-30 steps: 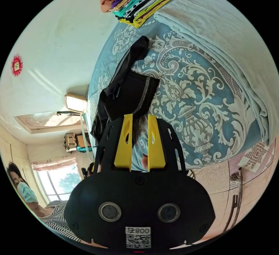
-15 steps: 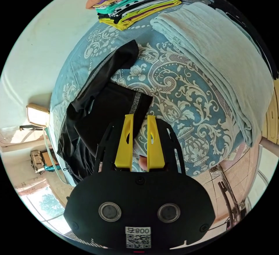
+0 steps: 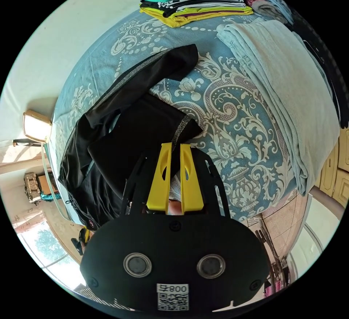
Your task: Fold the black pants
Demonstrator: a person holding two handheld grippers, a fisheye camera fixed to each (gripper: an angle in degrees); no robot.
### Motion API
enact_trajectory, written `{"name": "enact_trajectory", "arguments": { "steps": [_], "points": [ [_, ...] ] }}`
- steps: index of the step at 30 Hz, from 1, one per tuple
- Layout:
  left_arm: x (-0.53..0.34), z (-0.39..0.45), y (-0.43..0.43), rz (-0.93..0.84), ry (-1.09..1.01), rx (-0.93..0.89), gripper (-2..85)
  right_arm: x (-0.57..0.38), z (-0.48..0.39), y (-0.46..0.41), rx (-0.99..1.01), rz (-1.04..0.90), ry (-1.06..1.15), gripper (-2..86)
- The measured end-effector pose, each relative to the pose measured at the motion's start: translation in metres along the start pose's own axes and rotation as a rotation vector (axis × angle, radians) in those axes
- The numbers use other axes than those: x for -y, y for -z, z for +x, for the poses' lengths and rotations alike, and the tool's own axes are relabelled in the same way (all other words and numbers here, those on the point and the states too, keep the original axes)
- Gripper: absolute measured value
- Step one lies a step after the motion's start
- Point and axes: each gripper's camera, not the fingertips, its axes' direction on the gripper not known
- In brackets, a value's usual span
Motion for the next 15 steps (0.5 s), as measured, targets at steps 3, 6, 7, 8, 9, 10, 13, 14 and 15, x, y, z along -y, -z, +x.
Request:
{"name": "enact_trajectory", "arguments": {
  "steps": [3,6,7,8,9,10,13,14,15],
  "points": [
    [-0.004,-0.003,0.008,0.008,-0.008,-0.008,1.8,-0.002,0.005,0.004,0.019,-0.031,0.021,2.1],
    [-0.008,-0.005,0.020,0.026,-0.015,-0.054,1.5,-0.009,0.013,0.016,0.052,-0.020,0.043,1.6],
    [-0.009,-0.004,0.025,0.033,-0.024,-0.073,1.4,-0.014,0.018,0.023,0.071,-0.004,0.045,1.4],
    [-0.009,-0.004,0.027,0.035,-0.029,-0.080,1.3,-0.016,0.021,0.027,0.079,0.005,0.047,1.4],
    [-0.009,-0.002,0.033,0.039,-0.042,-0.090,1.3,-0.023,0.027,0.035,0.090,0.024,0.054,1.3],
    [-0.010,0.000,0.038,0.044,-0.059,-0.097,1.2,-0.029,0.034,0.043,0.094,0.039,0.059,1.2],
    [-0.010,0.007,0.050,0.055,-0.097,-0.126,1.1,-0.049,0.057,0.065,0.128,0.085,0.045,1.1],
    [-0.010,0.008,0.053,0.057,-0.107,-0.132,1.1,-0.052,0.062,0.069,0.136,0.097,0.039,1.0],
    [-0.010,0.012,0.058,0.060,-0.125,-0.134,1.1,-0.061,0.073,0.077,0.156,0.116,0.027,1.0]
  ]
}}
